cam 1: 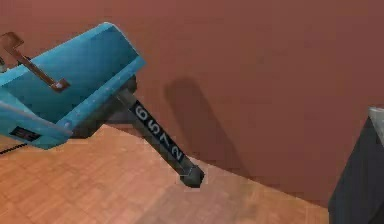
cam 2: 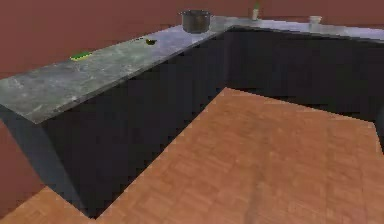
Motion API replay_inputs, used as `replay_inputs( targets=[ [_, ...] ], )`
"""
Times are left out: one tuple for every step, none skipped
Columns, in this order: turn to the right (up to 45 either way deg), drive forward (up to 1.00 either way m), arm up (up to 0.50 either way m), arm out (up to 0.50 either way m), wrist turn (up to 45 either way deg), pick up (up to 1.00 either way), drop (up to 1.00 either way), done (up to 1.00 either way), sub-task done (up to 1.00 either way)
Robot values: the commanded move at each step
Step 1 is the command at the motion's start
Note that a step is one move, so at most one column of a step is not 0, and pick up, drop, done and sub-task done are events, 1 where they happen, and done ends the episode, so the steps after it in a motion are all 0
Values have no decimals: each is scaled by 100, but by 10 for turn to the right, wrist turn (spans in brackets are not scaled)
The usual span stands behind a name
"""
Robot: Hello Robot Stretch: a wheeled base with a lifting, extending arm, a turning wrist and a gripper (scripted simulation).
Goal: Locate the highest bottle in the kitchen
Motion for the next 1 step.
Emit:
replay_inputs(
  targets=[
    [-450, 0, 0, 0, 0, 0, 0, 0, 0]
  ],
)
